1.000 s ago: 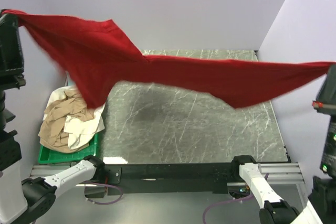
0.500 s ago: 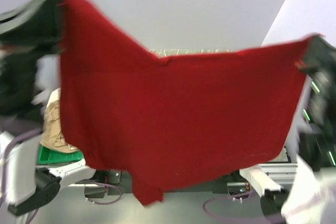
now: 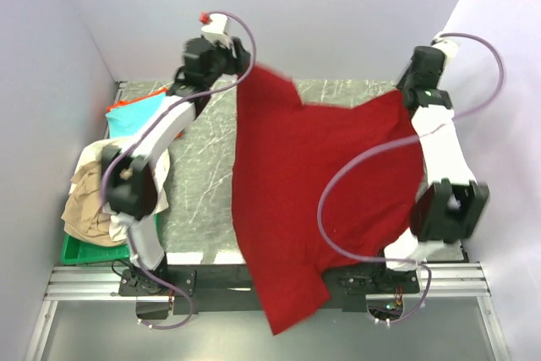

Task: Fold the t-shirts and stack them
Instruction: Flatten the tshirt out

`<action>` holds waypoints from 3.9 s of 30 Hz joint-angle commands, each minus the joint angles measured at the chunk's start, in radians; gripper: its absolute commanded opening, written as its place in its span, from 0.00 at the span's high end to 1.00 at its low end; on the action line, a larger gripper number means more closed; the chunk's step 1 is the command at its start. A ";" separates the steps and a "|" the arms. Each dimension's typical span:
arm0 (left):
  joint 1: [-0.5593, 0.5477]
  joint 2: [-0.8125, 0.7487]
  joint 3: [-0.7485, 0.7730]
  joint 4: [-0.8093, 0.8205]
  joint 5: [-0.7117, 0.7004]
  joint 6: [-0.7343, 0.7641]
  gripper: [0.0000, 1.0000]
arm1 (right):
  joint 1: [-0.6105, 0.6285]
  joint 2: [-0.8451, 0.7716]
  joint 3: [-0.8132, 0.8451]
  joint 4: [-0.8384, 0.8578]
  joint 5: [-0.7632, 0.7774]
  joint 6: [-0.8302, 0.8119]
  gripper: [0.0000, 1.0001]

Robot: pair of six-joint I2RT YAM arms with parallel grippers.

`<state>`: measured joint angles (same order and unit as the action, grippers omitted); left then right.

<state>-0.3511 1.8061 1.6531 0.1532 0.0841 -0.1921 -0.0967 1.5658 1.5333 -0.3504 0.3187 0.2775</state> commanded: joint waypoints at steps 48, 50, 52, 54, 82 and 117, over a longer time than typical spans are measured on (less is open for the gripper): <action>-0.103 0.079 -0.538 -0.215 0.054 -0.446 0.04 | 0.084 -0.107 -0.716 0.166 -0.409 0.175 0.37; -0.079 0.085 -0.541 -0.218 0.059 -0.438 0.04 | 0.116 -0.086 -0.700 0.157 -0.399 0.173 0.37; -0.068 0.096 -0.530 -0.222 0.059 -0.432 0.04 | 0.138 -0.069 -0.682 0.146 -0.386 0.172 0.37; -0.052 0.114 -0.515 -0.236 0.062 -0.418 0.04 | 0.169 -0.043 -0.668 0.140 -0.369 0.172 0.37; -0.035 0.082 -0.241 -0.460 -0.083 -0.291 0.05 | 0.357 0.053 -0.525 0.085 -0.362 0.221 0.37; 0.050 0.282 -0.277 -0.517 0.059 -0.228 0.04 | 0.450 0.318 -0.337 0.028 -0.415 0.233 0.38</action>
<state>-0.3222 2.0113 1.3701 -0.2787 0.1638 -0.4599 0.3412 1.8538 1.1538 -0.2970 -0.0841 0.5018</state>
